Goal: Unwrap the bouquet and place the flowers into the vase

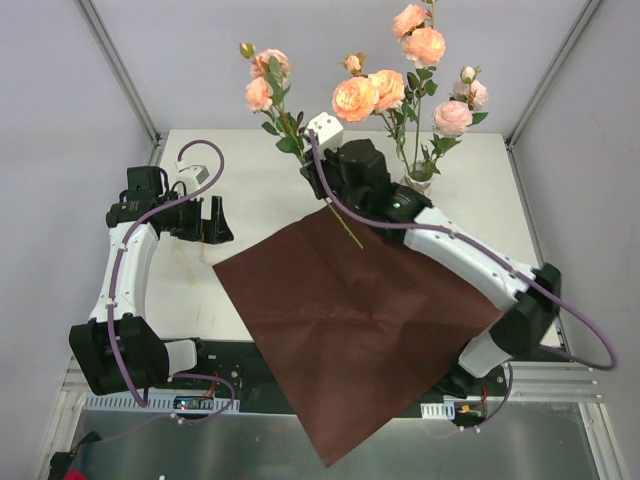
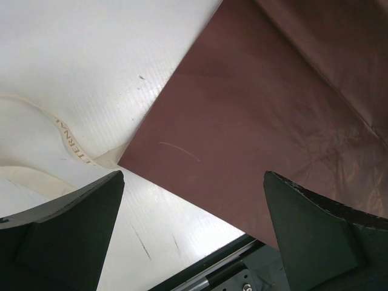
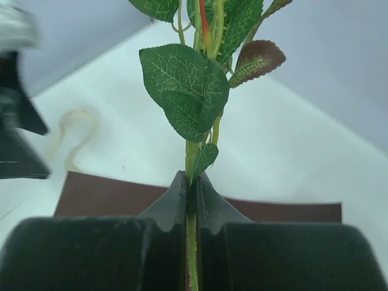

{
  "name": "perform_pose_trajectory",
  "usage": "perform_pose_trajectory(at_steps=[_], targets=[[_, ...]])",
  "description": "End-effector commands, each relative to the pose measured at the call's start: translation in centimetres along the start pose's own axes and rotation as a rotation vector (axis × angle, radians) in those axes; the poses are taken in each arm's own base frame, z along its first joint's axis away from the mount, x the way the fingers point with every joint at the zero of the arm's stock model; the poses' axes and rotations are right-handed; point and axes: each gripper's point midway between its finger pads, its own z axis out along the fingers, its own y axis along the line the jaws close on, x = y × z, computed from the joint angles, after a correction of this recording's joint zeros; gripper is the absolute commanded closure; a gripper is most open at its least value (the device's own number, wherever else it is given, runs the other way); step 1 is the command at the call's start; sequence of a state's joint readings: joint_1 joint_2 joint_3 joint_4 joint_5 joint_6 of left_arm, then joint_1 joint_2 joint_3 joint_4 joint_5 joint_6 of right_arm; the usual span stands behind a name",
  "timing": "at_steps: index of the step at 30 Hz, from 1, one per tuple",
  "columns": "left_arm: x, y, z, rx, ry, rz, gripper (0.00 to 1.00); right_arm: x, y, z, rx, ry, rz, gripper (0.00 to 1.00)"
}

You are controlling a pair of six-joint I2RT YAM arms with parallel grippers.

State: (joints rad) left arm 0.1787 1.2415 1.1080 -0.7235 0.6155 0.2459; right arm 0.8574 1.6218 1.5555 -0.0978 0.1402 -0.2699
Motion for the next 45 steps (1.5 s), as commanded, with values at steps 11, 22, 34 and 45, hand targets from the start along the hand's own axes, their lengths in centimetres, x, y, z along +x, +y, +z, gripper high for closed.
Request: perform_pose_trajectory(at_steps=[11,22,34,45], targets=[[-1.1,-0.1,-1.0,-0.026,-0.027,-0.022,0.01,-18.6,-0.7,-23.3,0.030,-0.838,-0.250,0.99],[-1.9,-0.1,-1.0,-0.016,-0.043,-0.017,0.01,-17.5,-14.0,-23.4,0.449,-0.891,-0.056,0.99],[-2.1,0.0,-0.7,-0.006,-0.037,-0.008,0.01,-17.1,-19.9,-18.6,0.524,-0.909,-0.009,0.99],[-1.8,0.1,-0.6,-0.007,-0.031,0.010,0.01,-14.3,-21.0,-16.1,0.540,-0.879,-0.001,0.99]])
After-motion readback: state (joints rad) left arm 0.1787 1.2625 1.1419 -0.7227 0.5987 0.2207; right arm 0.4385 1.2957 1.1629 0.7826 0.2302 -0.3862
